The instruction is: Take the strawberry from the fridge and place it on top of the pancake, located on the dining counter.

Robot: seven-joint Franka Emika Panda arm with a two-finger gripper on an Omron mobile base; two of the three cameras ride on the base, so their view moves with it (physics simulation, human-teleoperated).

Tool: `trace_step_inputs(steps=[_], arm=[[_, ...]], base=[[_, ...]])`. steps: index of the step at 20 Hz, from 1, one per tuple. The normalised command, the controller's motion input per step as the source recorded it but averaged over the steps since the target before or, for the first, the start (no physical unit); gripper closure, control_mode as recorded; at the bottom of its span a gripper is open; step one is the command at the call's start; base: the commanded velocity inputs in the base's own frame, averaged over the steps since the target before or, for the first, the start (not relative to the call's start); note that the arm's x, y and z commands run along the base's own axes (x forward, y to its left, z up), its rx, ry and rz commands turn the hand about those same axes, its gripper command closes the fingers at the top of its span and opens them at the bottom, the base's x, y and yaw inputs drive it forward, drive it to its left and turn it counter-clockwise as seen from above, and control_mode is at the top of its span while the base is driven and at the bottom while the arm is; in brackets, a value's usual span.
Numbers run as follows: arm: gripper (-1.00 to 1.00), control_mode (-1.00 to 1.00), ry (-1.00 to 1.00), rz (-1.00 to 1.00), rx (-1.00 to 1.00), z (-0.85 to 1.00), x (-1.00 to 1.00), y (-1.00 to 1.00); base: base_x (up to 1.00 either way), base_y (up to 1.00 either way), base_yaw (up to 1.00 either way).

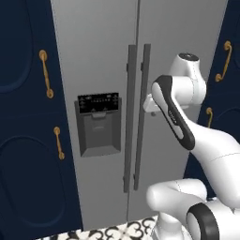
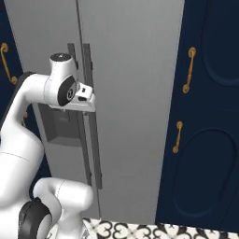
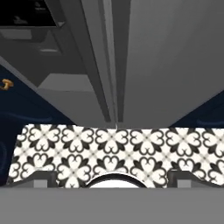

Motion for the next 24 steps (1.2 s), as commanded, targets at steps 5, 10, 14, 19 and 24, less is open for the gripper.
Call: trace_step_inputs(steps=[5, 10, 14, 19, 24], arm=[[-1.00, 1.00, 0.00, 0.00, 0.00, 0.00, 0.00, 0.00], [-1.00, 1.00, 0.00, 0.00, 0.00, 0.00, 0.00, 0.00], [-1.00, -1.00, -0.03, 0.00, 0.00, 0.00, 0.00, 0.00], [-1.00, -1.00, -0.17, 0.00, 0.00, -0.04, 0.29, -0.23], [-1.00, -1.00, -0.30, 0.00, 0.01, 0.00, 0.56, -0.25]], base=[[-0.15, 0.36, -0.01], [0.00, 0.40, 0.00], [0.00, 0.01, 0.00], [0.00, 0.00, 0.00], [0.00, 0.00, 0.00]])
